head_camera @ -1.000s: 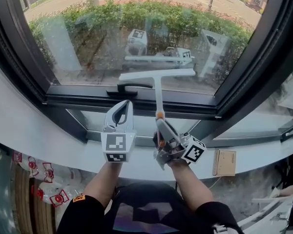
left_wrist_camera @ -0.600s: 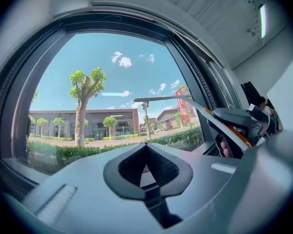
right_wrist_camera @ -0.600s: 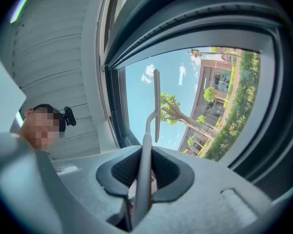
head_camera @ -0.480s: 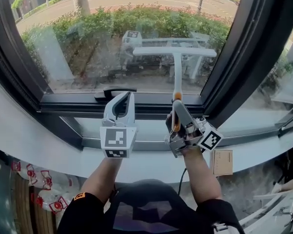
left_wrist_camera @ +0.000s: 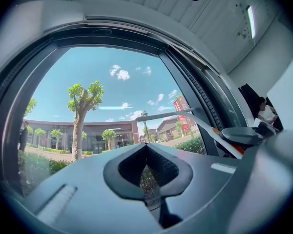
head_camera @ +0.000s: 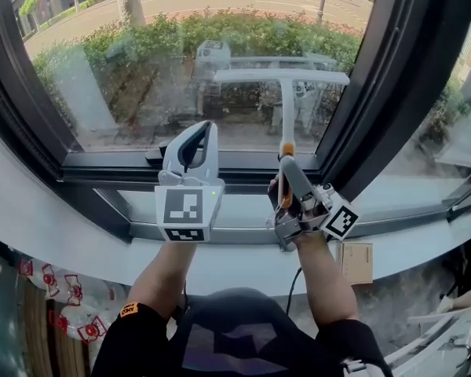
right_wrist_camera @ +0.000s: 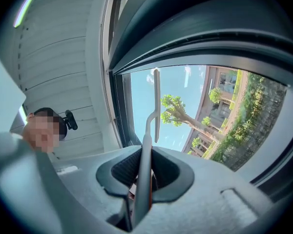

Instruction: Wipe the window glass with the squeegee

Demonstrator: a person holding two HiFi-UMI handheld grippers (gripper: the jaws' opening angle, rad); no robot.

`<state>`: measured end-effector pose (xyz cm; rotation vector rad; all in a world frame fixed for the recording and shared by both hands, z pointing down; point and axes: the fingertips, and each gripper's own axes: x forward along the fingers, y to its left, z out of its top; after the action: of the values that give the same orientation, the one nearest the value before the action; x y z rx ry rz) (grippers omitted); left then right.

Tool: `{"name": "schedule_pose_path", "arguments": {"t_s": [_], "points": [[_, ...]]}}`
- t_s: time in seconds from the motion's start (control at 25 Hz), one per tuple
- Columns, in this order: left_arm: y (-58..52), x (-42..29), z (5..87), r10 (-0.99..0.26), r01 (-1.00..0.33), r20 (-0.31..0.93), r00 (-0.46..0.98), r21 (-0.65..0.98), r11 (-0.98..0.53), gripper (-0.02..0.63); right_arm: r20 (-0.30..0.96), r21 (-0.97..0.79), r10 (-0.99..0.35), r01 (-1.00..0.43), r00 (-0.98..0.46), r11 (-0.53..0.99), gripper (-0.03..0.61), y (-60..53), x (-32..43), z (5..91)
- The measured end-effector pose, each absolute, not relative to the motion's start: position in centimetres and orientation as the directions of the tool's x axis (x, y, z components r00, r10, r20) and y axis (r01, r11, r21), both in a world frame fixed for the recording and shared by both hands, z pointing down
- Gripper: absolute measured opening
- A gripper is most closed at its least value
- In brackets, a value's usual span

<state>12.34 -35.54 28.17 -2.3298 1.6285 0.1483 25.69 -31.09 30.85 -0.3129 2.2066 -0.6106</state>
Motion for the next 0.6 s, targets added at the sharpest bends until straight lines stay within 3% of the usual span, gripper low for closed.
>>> {"name": "schedule_pose_path", "arguments": {"t_s": [0.6], "points": [[-35.5,15.6,36.5,-0.914,-0.913,-0.076,0.398,-0.134,-0.386,0.014,-0.603,-0.641,-0.484,0.024,-0.635,0.767,0.046,-29.6,26.6,38.3]]}}
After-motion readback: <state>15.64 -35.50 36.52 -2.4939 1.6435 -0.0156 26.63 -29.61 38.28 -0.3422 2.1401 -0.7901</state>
